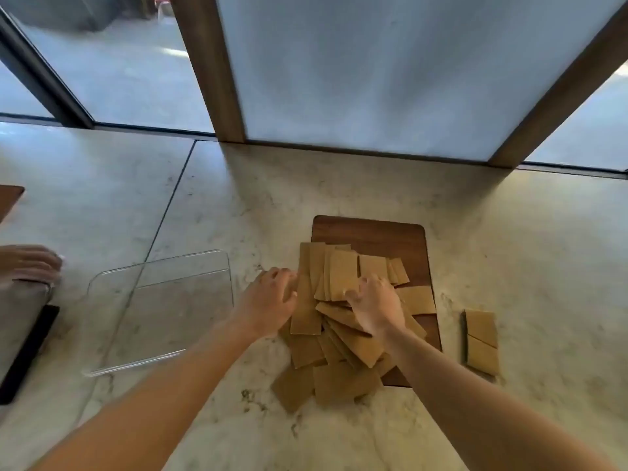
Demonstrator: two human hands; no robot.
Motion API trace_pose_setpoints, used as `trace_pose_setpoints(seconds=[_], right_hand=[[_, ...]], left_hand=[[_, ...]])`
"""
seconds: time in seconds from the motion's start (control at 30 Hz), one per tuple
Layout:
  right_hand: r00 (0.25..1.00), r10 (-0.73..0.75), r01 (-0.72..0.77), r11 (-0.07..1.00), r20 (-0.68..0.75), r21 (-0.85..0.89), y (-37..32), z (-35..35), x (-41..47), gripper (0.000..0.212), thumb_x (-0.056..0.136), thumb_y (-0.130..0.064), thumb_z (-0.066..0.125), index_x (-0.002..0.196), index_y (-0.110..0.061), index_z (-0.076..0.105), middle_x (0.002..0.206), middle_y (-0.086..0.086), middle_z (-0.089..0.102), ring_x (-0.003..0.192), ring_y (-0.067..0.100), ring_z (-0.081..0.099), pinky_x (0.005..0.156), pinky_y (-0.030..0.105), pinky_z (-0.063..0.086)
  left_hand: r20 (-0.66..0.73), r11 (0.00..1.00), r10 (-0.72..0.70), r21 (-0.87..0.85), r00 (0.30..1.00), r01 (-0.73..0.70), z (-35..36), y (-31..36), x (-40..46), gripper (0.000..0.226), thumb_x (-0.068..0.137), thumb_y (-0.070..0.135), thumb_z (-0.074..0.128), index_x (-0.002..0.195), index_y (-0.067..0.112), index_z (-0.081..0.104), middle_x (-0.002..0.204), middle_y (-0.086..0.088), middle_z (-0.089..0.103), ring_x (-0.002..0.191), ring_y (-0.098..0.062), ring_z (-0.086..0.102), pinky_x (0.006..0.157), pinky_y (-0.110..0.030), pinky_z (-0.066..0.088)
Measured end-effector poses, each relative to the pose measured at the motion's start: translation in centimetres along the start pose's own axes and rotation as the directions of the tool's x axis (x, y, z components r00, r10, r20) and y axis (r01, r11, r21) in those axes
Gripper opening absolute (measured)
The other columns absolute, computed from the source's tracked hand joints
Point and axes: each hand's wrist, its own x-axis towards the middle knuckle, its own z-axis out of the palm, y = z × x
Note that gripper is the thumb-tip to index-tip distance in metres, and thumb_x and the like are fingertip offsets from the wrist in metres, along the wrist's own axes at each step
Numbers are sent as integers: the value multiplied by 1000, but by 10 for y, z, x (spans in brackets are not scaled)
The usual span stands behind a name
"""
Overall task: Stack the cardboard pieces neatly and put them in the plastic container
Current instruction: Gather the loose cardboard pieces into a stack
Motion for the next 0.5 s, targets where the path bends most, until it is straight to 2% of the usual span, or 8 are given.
trace_pose_setpoints(seconds=[0.1,0.2,0.3,0.37,0.43,0.5], right_hand=[[992,104,-107,994,-77,-31,-7,7,12,74,88,-69,60,136,-14,54,132,6,57,119,24,58,87,34,49],[979,158,-167,984,-132,-58,-14,14,21,80,82,-78,61,128,-13,55,125,6,58,116,23,56,98,39,52],[979,130,-137,990,-156,-36,-15,18,32,66,84,-65,71,123,-14,56,123,6,56,116,23,54,103,40,50],[982,103,-90,992,-155,91,-12,16,41,45,88,-46,76,117,-18,56,119,2,56,113,22,54,103,39,50],[982,119,-60,931,-144,360,-10,6,50,24,94,-25,72,107,-22,53,108,1,62,100,22,62,86,37,57],[989,122,-60,838,-80,543,-8,-12,58,20,95,-21,69,106,-26,53,101,0,67,88,18,67,66,27,54]], left_hand=[[4,998,-46,-52,999,46,6,-3,8,39,102,30,54,139,19,54,135,-3,61,119,-20,57,97,-35,47],[27,995,-55,-78,998,57,13,0,16,35,102,29,55,136,19,57,126,-1,64,103,-11,55,86,-25,42],[5,992,-56,-111,998,57,18,1,25,31,102,28,55,131,18,60,119,2,64,98,-10,55,83,-24,42],[-12,983,-82,-165,997,79,19,1,35,26,103,28,53,125,19,63,110,7,62,94,-9,57,80,-22,43],[-11,948,-152,-284,988,143,17,3,45,17,105,29,52,112,21,66,97,13,63,86,-4,59,72,-17,42],[21,852,-291,-449,956,269,13,6,56,24,106,33,50,97,18,66,84,7,67,71,-5,62,61,-18,44]])
